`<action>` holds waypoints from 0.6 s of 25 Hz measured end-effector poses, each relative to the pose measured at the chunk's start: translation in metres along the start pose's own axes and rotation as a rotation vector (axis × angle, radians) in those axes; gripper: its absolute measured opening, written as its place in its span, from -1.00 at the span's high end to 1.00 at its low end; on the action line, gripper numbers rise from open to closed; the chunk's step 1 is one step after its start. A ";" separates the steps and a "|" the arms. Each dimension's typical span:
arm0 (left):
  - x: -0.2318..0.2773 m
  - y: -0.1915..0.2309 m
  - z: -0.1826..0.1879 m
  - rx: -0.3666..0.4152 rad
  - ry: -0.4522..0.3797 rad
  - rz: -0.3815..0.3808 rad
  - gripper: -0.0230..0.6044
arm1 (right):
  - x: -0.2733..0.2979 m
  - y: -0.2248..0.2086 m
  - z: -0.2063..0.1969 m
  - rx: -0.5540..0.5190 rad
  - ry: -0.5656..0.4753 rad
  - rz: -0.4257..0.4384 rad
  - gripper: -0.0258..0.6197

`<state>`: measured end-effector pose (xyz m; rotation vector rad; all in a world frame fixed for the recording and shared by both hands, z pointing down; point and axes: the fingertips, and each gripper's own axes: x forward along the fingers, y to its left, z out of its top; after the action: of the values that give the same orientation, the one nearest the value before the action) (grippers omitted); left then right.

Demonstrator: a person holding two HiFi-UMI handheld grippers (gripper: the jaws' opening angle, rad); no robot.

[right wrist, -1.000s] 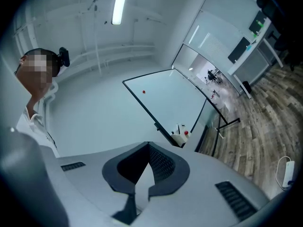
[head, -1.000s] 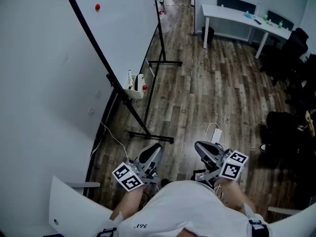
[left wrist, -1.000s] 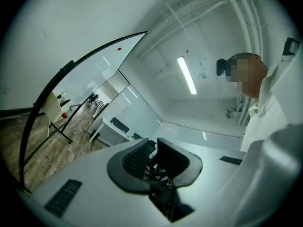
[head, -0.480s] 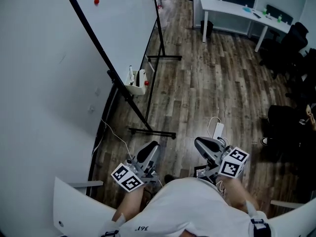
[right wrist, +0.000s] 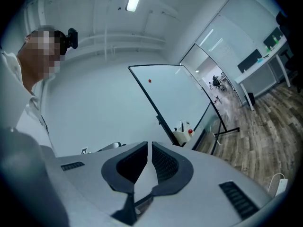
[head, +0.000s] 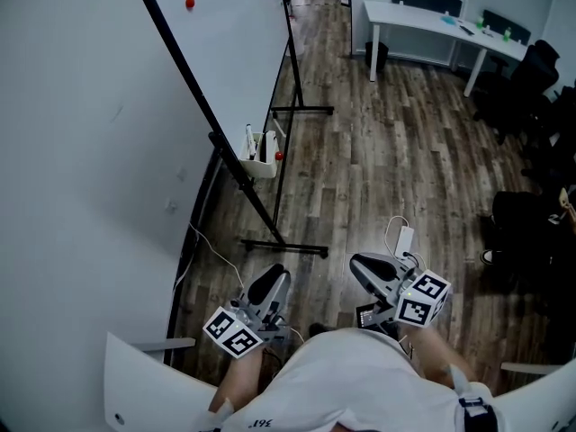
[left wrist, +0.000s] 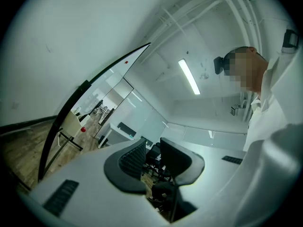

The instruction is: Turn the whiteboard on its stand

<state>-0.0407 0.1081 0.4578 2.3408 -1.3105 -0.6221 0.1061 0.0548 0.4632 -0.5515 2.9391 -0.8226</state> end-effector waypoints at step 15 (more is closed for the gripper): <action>-0.045 0.033 0.012 -0.006 -0.001 0.047 0.65 | 0.042 0.024 -0.023 -0.043 0.021 -0.021 0.67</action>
<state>-0.0913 0.1296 0.4739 2.2978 -1.3583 -0.6123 0.0558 0.0709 0.4731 -0.5806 2.9813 -0.7734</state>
